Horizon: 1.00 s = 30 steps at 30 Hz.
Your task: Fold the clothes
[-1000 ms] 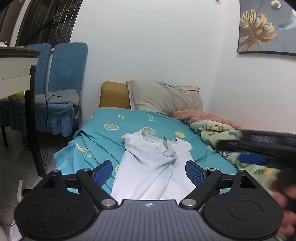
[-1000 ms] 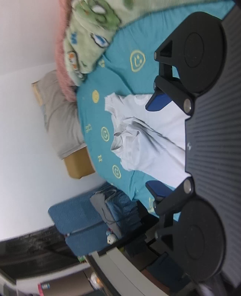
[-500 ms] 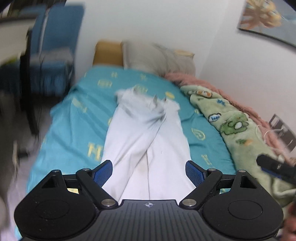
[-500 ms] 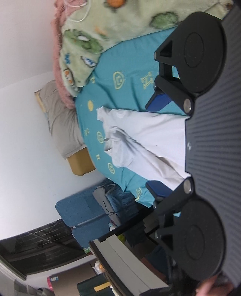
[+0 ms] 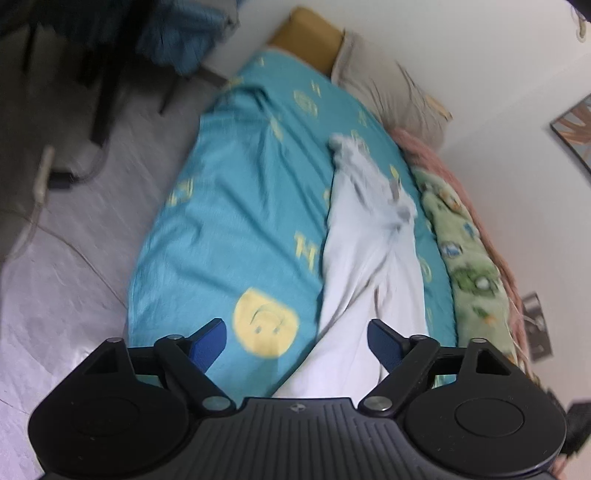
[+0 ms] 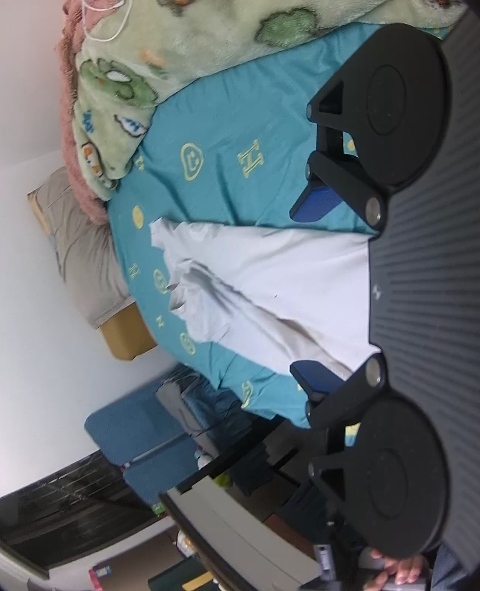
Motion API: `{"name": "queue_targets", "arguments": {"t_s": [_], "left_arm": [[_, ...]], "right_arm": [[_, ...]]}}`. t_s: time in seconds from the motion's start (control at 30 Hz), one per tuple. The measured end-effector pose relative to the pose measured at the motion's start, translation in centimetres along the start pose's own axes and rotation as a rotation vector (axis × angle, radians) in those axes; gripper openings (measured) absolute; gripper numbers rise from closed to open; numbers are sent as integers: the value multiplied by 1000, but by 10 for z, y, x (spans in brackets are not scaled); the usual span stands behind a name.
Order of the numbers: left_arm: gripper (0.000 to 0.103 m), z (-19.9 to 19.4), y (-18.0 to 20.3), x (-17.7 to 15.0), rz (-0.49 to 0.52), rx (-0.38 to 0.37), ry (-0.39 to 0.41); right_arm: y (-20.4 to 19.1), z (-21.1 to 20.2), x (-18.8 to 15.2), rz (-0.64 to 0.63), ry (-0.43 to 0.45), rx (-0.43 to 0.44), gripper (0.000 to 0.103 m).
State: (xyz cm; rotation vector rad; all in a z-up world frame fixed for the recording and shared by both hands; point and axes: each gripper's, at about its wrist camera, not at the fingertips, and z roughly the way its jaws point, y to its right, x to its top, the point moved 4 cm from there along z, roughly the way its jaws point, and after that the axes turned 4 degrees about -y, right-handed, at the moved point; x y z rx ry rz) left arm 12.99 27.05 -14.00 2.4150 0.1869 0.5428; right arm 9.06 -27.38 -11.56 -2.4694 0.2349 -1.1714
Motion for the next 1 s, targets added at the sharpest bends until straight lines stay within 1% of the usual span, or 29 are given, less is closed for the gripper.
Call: {"name": "queue_targets", "arguments": {"t_s": [0.07, 0.1, 0.13, 0.2, 0.3, 0.4, 0.43, 0.47, 0.53, 0.6, 0.7, 0.77, 0.83, 0.93, 0.97, 1.0], "left_arm": [[69, 8, -22, -8, -57, -69, -51], [65, 11, -30, -11, -72, -98, -62], [65, 13, -33, -14, -52, -105, -65], [65, 22, -33, -19, 29, -91, -96], [58, 42, -21, -33, 109, -98, -196], [57, 51, -8, -38, 206, -48, -254], [54, 54, -4, -40, 238, -32, -273], [48, 57, 0, -41, 270, -15, -293], [17, 62, 9, -44, 334, 19, -331], [4, 60, 27, -48, 445, 78, -353], [1, 49, 65, -55, 597, 142, -352], [1, 43, 89, -61, 699, 211, -339], [1, 38, 112, -66, 771, 282, -328], [0, 33, 152, -73, 830, 336, -279], [0, 31, 164, -76, 827, 327, -265], [0, 28, 177, -79, 806, 298, -255]], "right_arm": [[2, 4, -1, 19, -14, -3, 83], [3, 6, -1, 29, -21, -4, 83], [5, 8, -1, 38, -28, -4, 83], [6, 12, -2, 50, -41, -6, 83], [8, 16, -3, 50, -50, -19, 83], [12, 18, -3, 61, -58, -34, 83], [13, 18, -3, 69, -61, -37, 83], [15, 18, -3, 76, -63, -39, 83], [18, 17, -2, 92, -64, -38, 83], [22, 16, 0, 109, -64, -39, 83], [28, 13, 1, 145, -64, -31, 83], [33, 10, 2, 174, -65, -26, 83], [38, 8, 1, 200, -66, -23, 83], [42, 3, 1, 220, -59, -17, 83], [42, 2, 1, 222, -56, -16, 83], [43, 2, 2, 224, -54, -15, 83]]}}
